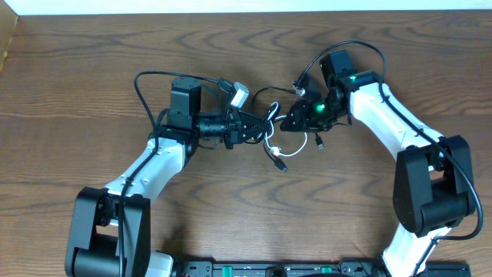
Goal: Untangle cables
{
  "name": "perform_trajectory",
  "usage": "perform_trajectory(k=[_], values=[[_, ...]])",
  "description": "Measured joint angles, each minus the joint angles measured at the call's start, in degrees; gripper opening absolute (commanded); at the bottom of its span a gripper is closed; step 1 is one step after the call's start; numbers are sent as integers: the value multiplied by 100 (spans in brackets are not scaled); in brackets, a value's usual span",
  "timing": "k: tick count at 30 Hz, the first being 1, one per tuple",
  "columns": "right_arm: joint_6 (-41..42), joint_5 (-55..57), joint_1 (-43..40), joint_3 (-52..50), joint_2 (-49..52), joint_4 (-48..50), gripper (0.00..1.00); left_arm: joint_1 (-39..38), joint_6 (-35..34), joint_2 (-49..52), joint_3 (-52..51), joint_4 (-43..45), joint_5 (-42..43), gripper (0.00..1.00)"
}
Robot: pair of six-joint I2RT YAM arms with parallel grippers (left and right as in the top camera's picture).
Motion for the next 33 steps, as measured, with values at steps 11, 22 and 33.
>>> perform_trajectory(k=[11,22,33], values=[[575,719,87,0,0,422,24,0,319,0,0,-72,0,7],[505,1298,164,0,2,466,27,0,354,0,0,-195,-247,8],[461,1351,179,0,0,511,40,0,354,0,0,-197,-354,7]])
